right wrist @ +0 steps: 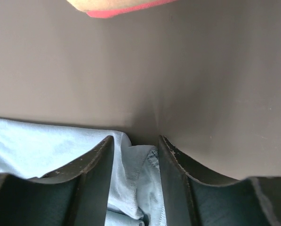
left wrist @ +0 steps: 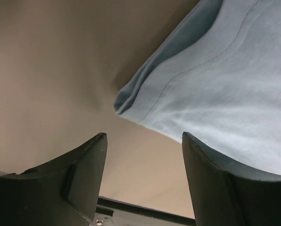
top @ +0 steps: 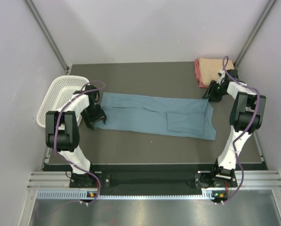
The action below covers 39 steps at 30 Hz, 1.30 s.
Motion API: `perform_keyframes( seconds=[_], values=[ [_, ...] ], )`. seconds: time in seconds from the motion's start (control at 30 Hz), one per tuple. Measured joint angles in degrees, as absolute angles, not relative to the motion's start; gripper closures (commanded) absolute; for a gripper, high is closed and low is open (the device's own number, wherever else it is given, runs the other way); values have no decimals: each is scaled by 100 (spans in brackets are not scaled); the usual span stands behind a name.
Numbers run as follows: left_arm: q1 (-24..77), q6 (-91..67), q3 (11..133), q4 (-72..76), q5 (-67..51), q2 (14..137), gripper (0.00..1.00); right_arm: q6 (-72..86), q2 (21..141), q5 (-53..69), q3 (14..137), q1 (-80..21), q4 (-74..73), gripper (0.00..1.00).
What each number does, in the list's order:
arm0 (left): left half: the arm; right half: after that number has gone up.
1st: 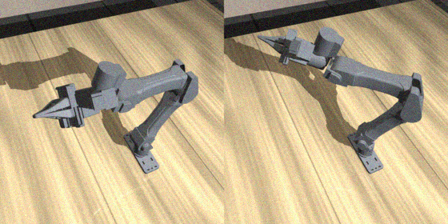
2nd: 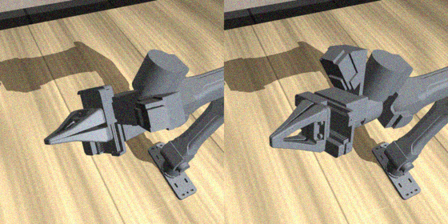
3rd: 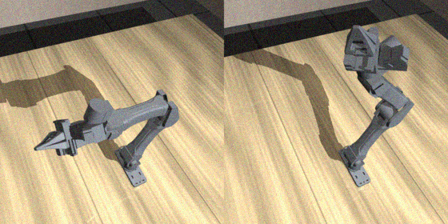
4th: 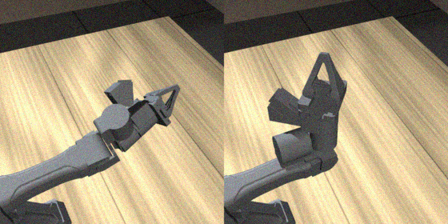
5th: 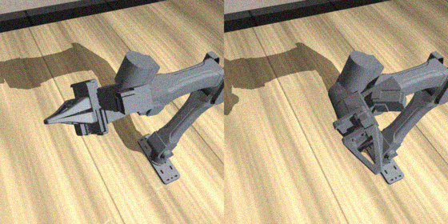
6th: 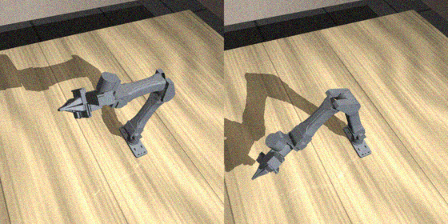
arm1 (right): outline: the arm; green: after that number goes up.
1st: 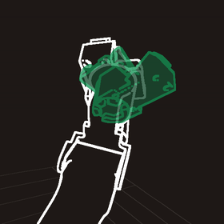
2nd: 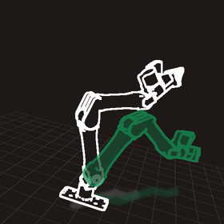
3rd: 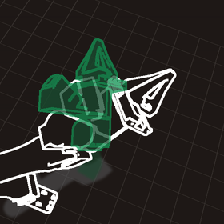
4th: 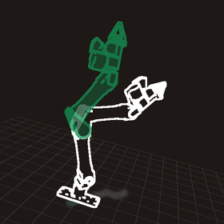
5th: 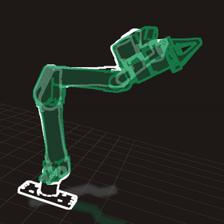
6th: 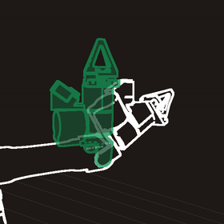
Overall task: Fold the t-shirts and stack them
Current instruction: Fold the tshirt
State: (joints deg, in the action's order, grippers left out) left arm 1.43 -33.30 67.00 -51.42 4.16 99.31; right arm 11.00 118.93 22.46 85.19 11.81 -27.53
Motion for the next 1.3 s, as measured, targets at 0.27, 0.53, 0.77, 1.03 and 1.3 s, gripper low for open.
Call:
perform_keyframes(
  seconds=[0.27, 0.53, 0.77, 1.03, 1.3],
  values=[
    [143, -3334, 6700, -4797, 554, 10252, 49, 1116, 11893, 2062, 8519, 1129, -2773, 64],
    [163, -3308, 6733, -4648, 471, 10392, 100, 1194, 11900, 1730, 8538, 943, -2821, 91],
    [169, -3304, 6689, -4626, 480, 10355, 100, 1155, 11889, 888, 8670, 373, -2818, 100],
    [276, -3358, 6036, -4416, 569, 9830, 100, 921, 11887, 189, 9378, -364, -2823, 100],
    [792, -3618, 5511, -4587, 617, 9393, 100, 851, 12250, 3, 10497, -829, -2399, 100]
  ],
)
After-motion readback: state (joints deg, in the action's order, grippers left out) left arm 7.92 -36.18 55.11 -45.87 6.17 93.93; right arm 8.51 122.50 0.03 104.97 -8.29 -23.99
